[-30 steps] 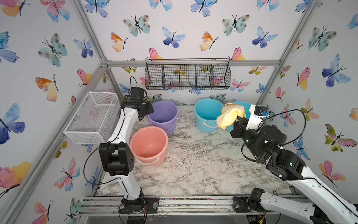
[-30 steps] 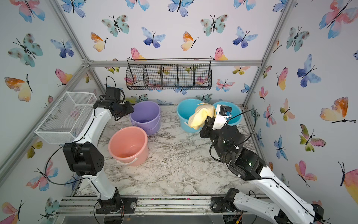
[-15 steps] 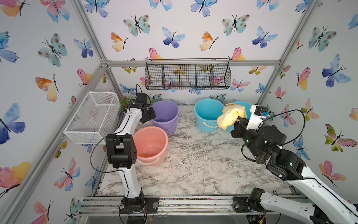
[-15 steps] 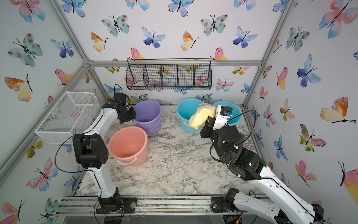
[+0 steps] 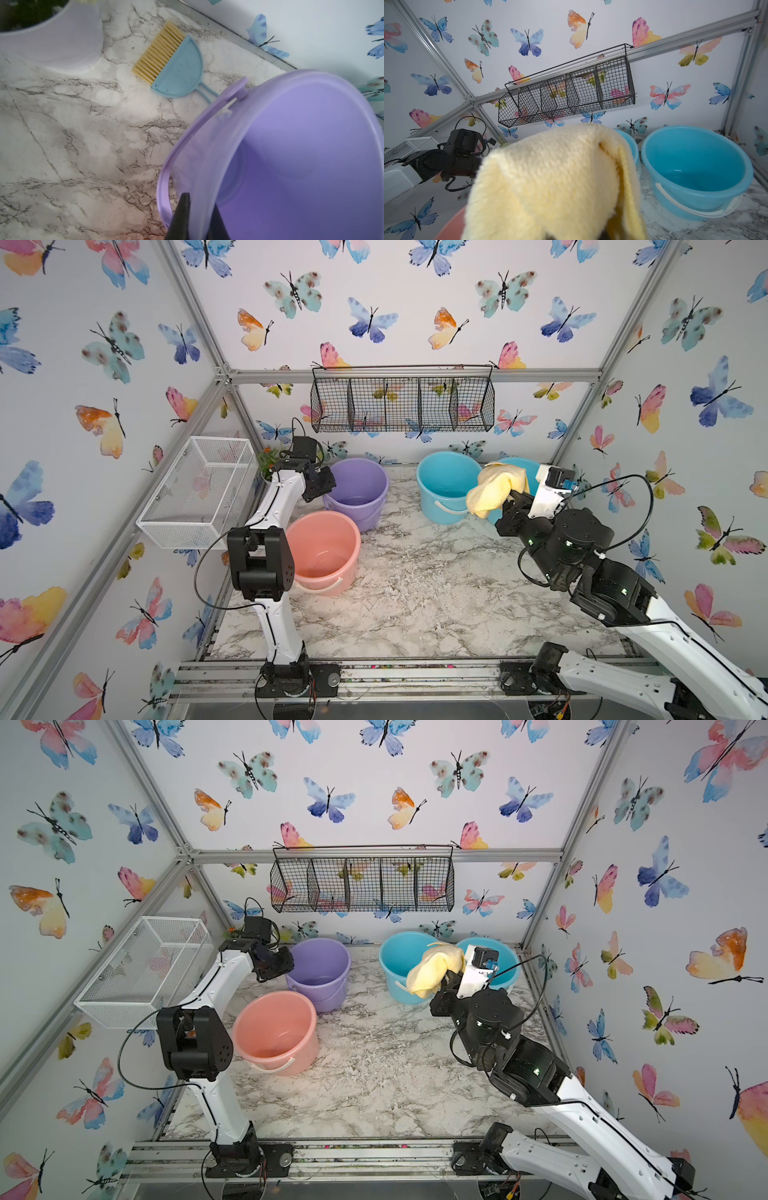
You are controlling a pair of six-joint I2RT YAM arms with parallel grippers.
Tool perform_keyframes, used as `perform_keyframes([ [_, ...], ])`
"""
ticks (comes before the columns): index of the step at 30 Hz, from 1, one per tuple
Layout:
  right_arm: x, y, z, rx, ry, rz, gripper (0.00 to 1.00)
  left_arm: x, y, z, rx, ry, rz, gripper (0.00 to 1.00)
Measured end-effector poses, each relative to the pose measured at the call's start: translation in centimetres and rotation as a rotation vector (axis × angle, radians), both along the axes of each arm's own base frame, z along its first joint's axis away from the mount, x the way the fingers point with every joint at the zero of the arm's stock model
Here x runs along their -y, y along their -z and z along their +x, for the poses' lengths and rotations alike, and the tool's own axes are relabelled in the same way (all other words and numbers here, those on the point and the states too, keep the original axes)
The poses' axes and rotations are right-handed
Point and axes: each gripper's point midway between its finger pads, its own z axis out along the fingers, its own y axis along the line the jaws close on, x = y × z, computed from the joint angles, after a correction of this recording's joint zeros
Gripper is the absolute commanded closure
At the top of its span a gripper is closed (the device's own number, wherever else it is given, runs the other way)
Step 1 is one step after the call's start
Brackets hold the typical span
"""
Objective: Wipe the inside of the bucket with a cloth
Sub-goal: Pick up the bucket from the center of the board, then wipe the dirt from the inside of the bucket.
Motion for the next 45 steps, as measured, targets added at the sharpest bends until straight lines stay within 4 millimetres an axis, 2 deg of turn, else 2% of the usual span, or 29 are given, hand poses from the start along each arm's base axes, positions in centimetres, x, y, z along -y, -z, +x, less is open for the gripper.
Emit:
perform_keyframes([
  [6, 0.2, 0.2, -0.1, -0.007, 0.005, -0.010, 0.97, 0.6, -2.5, 0.1, 0.054, 0.011, -0.041, 1.00],
  [8, 0.3, 0.2, -0.1, -0.008, 0.008, -0.012, 0.97, 0.9, -4.1, -0.4, 0.086, 0.020, -0.059, 1.00],
  [12, 0.5, 0.2, -0.1, -0.008, 0.015, -0.014, 0.97, 1.6, -8.3, -1.9, 0.176, 0.043, -0.098, 1.00],
  [16, 0.7, -0.3, -0.2, -0.002, 0.019, -0.008, 0.97, 3.0, -13.7, -3.9, 0.298, 0.081, -0.131, 1.00],
  [21, 0.8, -0.2, -0.2, -0.005, 0.024, -0.015, 0.97, 7.3, -18.7, -6.9, 0.412, 0.179, -0.167, 1.00],
  [26, 1.2, -0.6, 0.0, -0.013, 0.051, -0.033, 0.97, 13.0, -21.8, -10.5, 0.468, 0.311, -0.202, 1.00],
  [28, 1.4, -0.9, 0.0, -0.015, 0.061, -0.038, 0.97, 15.3, -22.5, -12.0, 0.479, 0.364, -0.211, 1.00],
  [32, 1.5, -1.5, 0.1, -0.009, 0.070, -0.037, 0.97, 19.2, -22.1, -15.4, 0.459, 0.457, -0.216, 1.00],
  [36, 1.3, -1.6, 0.2, -0.015, 0.069, -0.050, 0.98, 21.9, -19.1, -18.9, 0.393, 0.526, -0.195, 1.00],
  [41, 0.9, -1.7, 0.2, -0.031, 0.052, -0.065, 0.98, 24.1, -11.8, -22.2, 0.240, 0.579, -0.134, 1.00],
  [45, -0.4, -1.4, 0.2, -0.066, -0.005, -0.077, 0.98, 24.6, -6.0, -24.3, 0.130, 0.594, -0.095, 1.00],
])
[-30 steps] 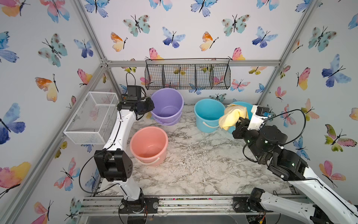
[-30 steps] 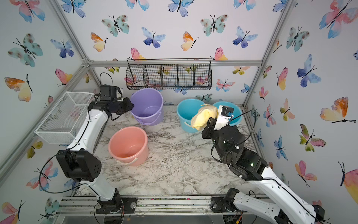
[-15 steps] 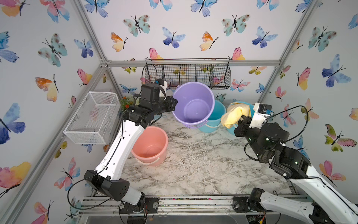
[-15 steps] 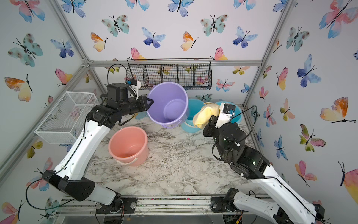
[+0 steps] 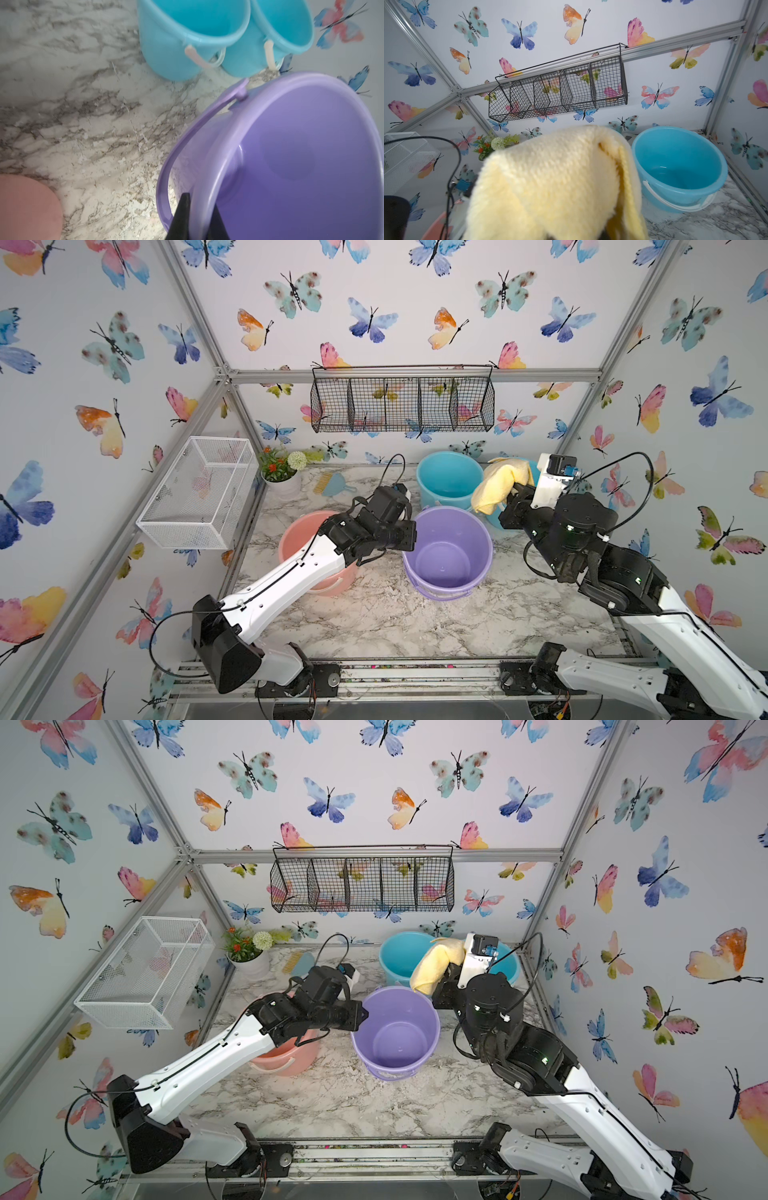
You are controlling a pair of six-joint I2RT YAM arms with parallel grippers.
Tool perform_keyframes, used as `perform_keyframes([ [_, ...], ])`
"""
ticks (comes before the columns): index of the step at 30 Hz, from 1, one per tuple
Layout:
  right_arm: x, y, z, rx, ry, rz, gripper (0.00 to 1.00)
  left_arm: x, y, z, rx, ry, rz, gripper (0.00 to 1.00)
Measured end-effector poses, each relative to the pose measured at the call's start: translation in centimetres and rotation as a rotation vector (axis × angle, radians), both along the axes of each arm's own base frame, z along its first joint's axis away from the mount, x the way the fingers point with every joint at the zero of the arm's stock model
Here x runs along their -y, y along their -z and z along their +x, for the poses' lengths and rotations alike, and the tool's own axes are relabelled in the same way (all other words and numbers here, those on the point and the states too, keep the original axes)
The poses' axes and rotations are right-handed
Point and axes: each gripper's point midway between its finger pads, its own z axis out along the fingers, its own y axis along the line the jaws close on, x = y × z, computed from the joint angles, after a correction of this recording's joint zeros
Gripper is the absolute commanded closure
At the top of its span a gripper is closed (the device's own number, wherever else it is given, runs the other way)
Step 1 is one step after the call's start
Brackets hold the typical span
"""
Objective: Wipe the inside of the bucket with a cloth
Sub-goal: Wipe the dirt from the inside of the bucket.
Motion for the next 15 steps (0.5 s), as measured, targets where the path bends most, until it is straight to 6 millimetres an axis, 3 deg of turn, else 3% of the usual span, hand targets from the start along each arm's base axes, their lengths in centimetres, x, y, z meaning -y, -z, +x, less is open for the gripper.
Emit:
perform_keyframes([
  [5, -3.8, 2.1, 0.3, -0.120, -0.129, -0.043, 0.98, -0.4, 3.3, -1.1, -0.053, -0.018, 0.009, 1.00],
  [9, -6.9, 7.1, -0.2, -0.293, -0.247, -0.095, 0.98, -0.7, 3.8, -1.0, -0.023, -0.036, -0.015, 1.00],
  [15, -9.7, 15.4, -3.2, -0.573, -0.414, -0.128, 0.98, -1.2, 4.9, -1.1, -0.004, -0.046, -0.017, 1.00],
])
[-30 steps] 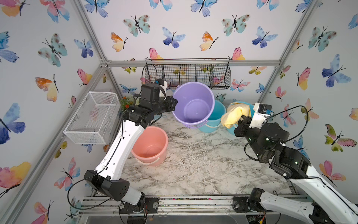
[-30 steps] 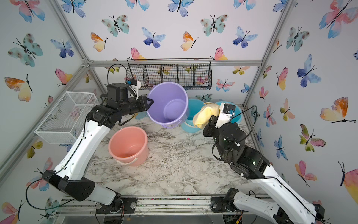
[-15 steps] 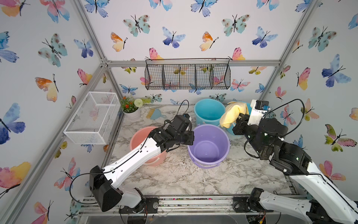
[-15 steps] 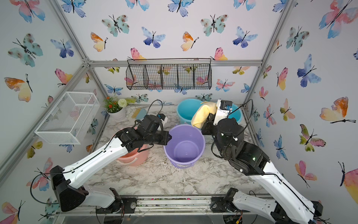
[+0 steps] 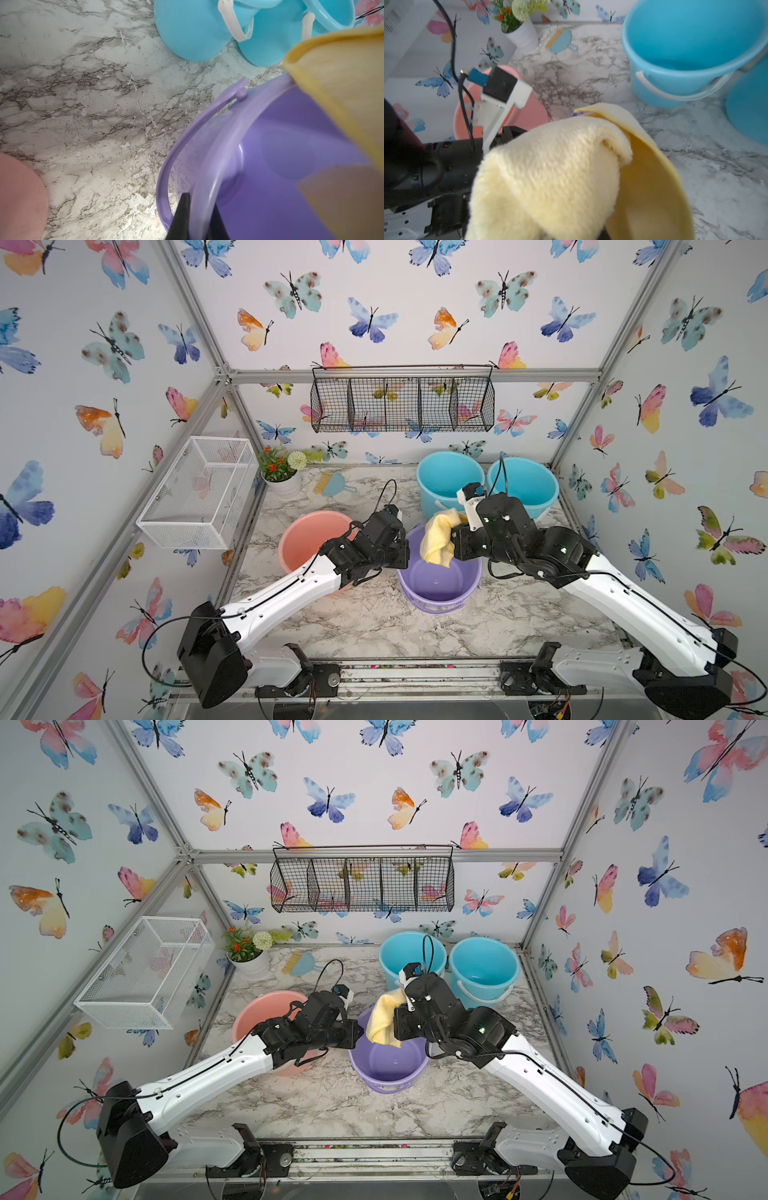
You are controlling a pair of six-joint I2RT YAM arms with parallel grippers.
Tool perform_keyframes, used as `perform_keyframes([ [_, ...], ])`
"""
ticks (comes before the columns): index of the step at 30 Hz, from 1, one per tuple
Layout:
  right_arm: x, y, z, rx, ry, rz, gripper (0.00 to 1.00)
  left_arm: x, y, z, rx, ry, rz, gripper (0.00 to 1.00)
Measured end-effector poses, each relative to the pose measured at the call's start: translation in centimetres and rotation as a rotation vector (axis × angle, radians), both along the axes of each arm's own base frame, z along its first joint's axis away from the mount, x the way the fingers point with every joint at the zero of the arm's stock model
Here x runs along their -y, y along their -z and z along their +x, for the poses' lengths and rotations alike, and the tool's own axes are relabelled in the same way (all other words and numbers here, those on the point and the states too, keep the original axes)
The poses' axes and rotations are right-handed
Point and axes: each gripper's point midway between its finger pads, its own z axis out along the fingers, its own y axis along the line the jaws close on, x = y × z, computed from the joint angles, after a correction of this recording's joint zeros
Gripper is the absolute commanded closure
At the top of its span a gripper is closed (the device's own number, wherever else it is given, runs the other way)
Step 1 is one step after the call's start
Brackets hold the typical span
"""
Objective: Wipe the inside of the bucket with a cloth
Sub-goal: Wipe the dirt from the inside of the bucket.
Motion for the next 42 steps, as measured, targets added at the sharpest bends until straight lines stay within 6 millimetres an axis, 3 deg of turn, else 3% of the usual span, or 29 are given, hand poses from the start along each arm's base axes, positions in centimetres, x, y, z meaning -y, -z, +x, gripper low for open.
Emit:
perform_keyframes([
  [4, -1.1, 5.4, -1.6, -0.162, -0.057, -0.049, 0.98, 0.8, 0.6, -0.3, -0.007, 0.020, 0.004, 1.00],
  [10, -1.1, 12.5, -2.3, -0.307, -0.071, -0.182, 0.98, 1.3, 2.0, -0.5, -0.034, 0.033, 0.034, 1.00],
  [21, -1.6, 22.0, -2.6, -0.436, -0.118, -0.348, 0.98, 1.3, 2.1, -0.6, -0.016, 0.029, 0.055, 1.00],
  [25, -1.7, 23.9, -2.1, -0.426, -0.109, -0.364, 0.98, 1.3, 2.3, -0.4, -0.019, 0.014, 0.060, 1.00],
  [34, -3.3, 25.6, -0.6, -0.360, -0.099, -0.293, 0.98, 1.6, 2.2, 0.6, -0.014, -0.011, 0.068, 1.00],
  [42, -1.8, 26.1, 2.3, -0.257, -0.005, -0.445, 0.98, 1.2, 2.1, 1.5, -0.001, -0.044, 0.095, 1.00],
])
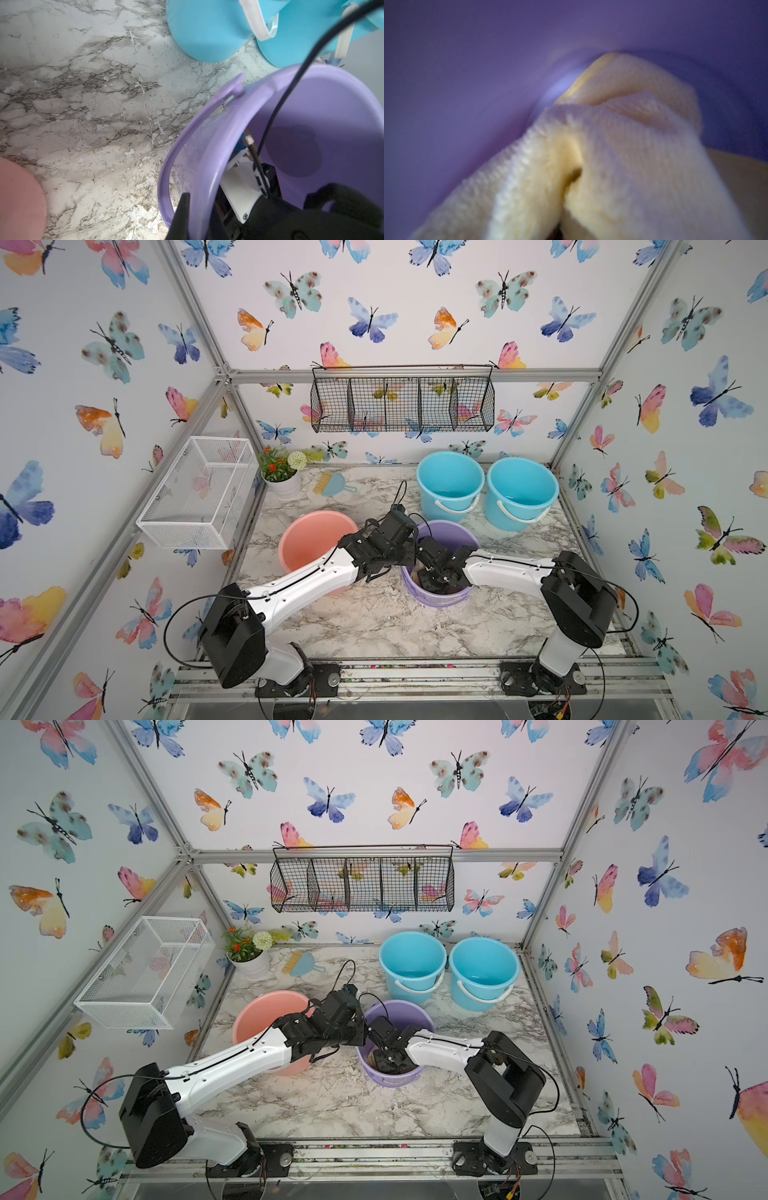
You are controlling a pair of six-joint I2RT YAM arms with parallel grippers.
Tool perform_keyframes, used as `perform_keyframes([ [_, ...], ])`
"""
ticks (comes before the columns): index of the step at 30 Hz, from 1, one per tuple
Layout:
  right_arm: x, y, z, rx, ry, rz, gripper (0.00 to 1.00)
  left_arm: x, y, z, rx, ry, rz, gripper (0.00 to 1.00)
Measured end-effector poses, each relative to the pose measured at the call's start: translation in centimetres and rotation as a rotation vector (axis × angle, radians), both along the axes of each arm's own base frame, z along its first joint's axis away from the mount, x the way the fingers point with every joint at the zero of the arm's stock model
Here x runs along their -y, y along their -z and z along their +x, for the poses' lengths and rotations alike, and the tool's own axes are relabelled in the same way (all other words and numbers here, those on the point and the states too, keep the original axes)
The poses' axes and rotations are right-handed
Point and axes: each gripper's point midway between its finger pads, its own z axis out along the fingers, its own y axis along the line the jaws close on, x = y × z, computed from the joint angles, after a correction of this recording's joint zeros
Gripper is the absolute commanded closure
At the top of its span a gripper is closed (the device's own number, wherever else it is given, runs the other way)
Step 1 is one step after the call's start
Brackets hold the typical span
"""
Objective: Wipe the inside of the bucket with a cloth
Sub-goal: Wipe the dirt from the inside of the bucket.
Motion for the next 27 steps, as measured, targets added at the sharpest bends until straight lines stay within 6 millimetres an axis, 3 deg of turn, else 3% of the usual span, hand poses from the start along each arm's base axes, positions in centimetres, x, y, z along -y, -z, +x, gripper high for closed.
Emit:
perform_keyframes([
  [6, 3.0, -0.7, 1.1, 0.070, 0.023, -0.170, 0.98, -0.3, 0.0, 0.1, -0.001, 0.006, 0.047, 1.00],
  [13, 4.9, -0.3, -1.0, -0.044, -0.007, -0.274, 0.98, -1.0, 0.5, -0.2, -0.010, 0.009, 0.092, 1.00],
  [20, 3.3, -0.6, -5.9, -0.290, -0.107, -0.136, 0.98, -0.3, 0.4, -1.0, 0.002, 0.060, 0.107, 1.00],
  [27, -0.9, -1.0, -9.0, -0.434, -0.198, 0.156, 0.98, 0.1, 0.3, -1.5, 0.006, 0.093, 0.111, 1.00],
])
